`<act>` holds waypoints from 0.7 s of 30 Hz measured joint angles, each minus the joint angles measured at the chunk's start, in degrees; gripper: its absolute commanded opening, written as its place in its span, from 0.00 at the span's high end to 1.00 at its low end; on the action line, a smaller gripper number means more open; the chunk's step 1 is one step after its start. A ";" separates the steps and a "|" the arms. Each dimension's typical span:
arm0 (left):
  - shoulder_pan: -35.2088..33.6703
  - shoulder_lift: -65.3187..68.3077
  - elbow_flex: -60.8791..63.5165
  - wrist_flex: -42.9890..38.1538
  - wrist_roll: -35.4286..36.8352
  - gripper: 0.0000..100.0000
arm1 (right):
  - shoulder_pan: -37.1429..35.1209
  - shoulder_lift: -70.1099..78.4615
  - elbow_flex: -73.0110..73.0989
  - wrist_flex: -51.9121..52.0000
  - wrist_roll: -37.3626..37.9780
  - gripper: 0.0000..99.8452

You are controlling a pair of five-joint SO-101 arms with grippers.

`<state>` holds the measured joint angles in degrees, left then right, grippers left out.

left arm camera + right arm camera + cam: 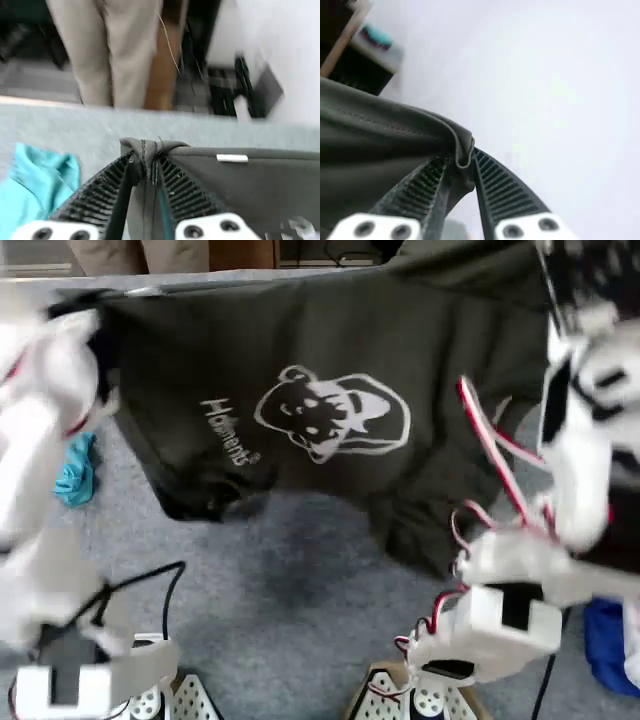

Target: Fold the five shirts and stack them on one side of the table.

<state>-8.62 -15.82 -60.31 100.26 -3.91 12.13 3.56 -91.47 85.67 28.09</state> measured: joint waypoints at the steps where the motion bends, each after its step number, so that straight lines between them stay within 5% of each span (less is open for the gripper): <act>1: -1.49 -2.11 -0.09 0.00 -0.35 0.98 | 0.35 -1.85 0.00 0.00 0.00 0.99; 12: -12.84 -23.56 -1.05 0.00 -10.20 0.98 | 4.57 -21.71 -0.79 -2.02 1.93 0.99; 21: -14.33 -26.20 7.12 0.00 -11.78 0.98 | 5.45 -24.00 10.02 -3.69 3.16 0.99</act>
<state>-22.95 -42.02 -53.19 100.26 -15.69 17.58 -20.44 -81.45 81.98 31.25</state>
